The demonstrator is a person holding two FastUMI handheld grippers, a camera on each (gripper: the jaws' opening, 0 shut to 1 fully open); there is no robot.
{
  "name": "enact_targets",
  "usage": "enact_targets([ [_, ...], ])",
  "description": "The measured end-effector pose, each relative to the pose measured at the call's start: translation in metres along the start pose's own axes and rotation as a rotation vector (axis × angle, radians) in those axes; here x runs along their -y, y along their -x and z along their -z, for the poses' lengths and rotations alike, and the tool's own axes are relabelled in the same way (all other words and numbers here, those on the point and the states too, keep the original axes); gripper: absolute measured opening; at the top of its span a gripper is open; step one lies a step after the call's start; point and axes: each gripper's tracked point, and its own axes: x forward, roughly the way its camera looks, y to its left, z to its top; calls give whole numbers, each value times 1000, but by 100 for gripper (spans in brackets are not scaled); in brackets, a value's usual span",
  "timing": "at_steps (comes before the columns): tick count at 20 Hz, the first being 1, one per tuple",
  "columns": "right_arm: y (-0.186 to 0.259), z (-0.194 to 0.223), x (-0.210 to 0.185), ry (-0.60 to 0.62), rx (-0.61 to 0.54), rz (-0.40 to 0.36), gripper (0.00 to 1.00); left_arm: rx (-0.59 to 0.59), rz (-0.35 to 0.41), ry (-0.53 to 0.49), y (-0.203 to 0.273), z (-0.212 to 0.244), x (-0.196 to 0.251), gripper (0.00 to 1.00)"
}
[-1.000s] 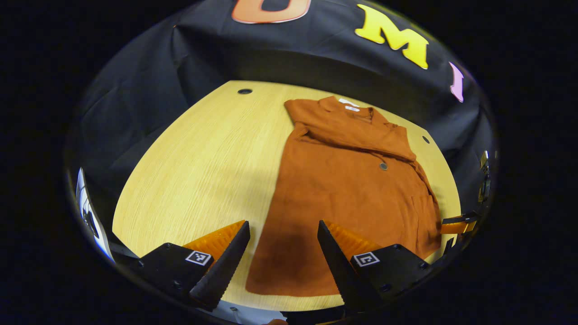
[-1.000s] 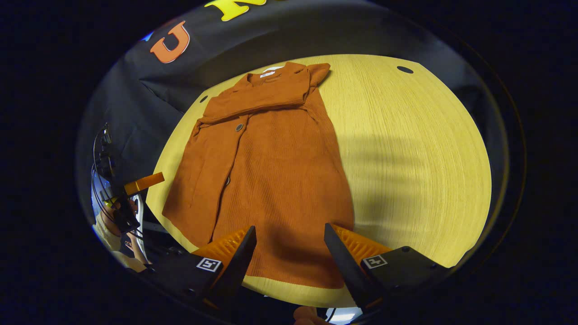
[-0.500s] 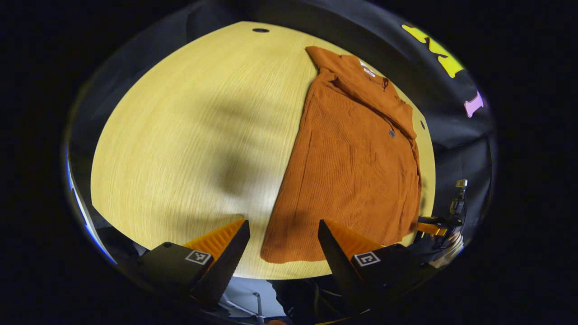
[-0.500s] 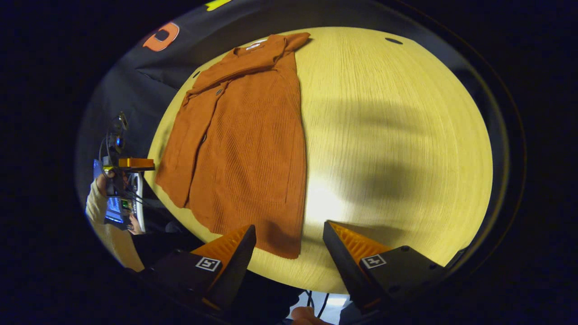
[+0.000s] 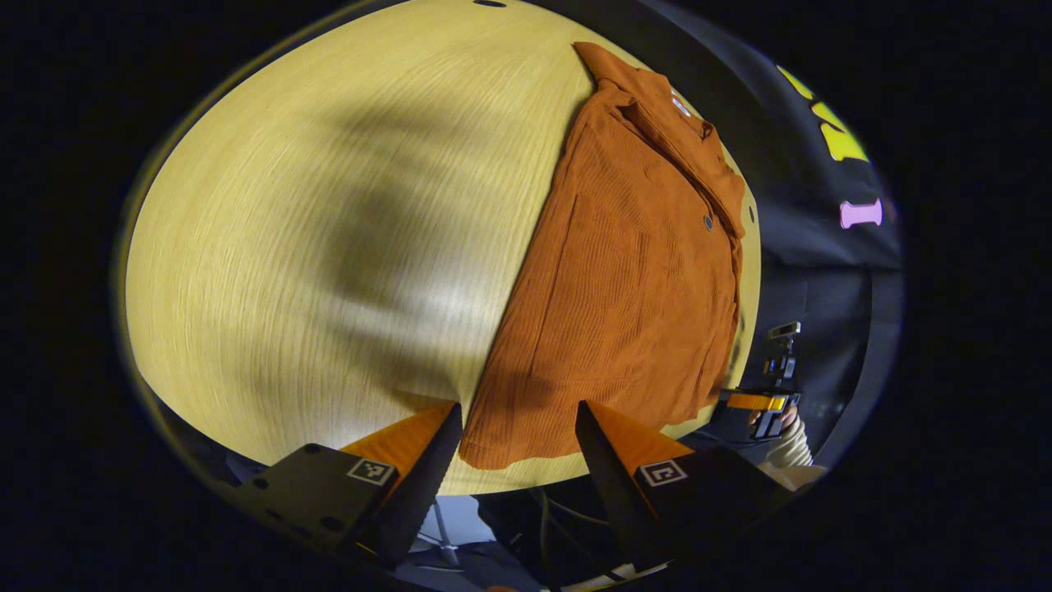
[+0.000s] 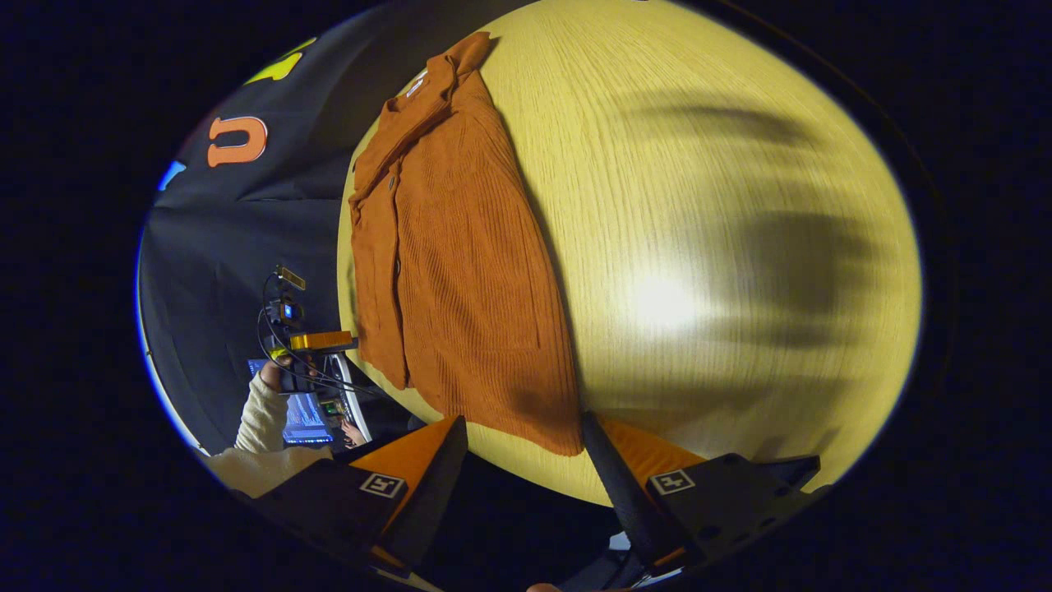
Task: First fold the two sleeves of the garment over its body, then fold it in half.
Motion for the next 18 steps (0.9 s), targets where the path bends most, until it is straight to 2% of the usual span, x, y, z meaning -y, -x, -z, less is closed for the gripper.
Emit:
enact_targets([
  [2, -4, -3, -2, -20, -4, -11, 90, -30, -8, -43, -5, 1, 7, 90],
  [5, -9, -8, -5, -50, -8, -9, 79, -44, -38, -82, 0, 7, 7, 90],
  [7, -13, -6, -1, -37, -11, 27, 78, -35, -46, -90, -1, 6, 9, 91],
  [8, -12, -12, 5, -25, -9, 40, 75, -28, -44, -86, 0, 5, 11, 90],
  [9, -11, -14, 4, -23, -5, 45, 61, -22, -42, -77, -1, 4, 13, 90],
  [10, -13, -15, 8, -20, -3, 70, 62, -12, -46, -65, -3, 3, 14, 90],
  [11, -12, -15, 8, -21, -2, 77, 61, -15, -86, -63, -8, 5, 5, 88],
  [12, -13, -15, 9, -11, -2, 97, 55, -6, -99, -62, -8, 5, 4, 74],
  [13, -14, -13, 15, 11, -3, 134, 60, -1, -96, -55, -9, 5, 2, 55],
  [14, -22, -8, 17, 18, -1, 151, 40, 3, -92, -45, -10, 5, 3, 48],
  [15, -15, -8, 14, 19, -1, 160, 20, 5, -92, -36, -12, 6, 3, 46],
  [18, -16, -9, 13, 33, 2, 178, 20, 2, -118, -52, -15, 7, 6, 46],
])
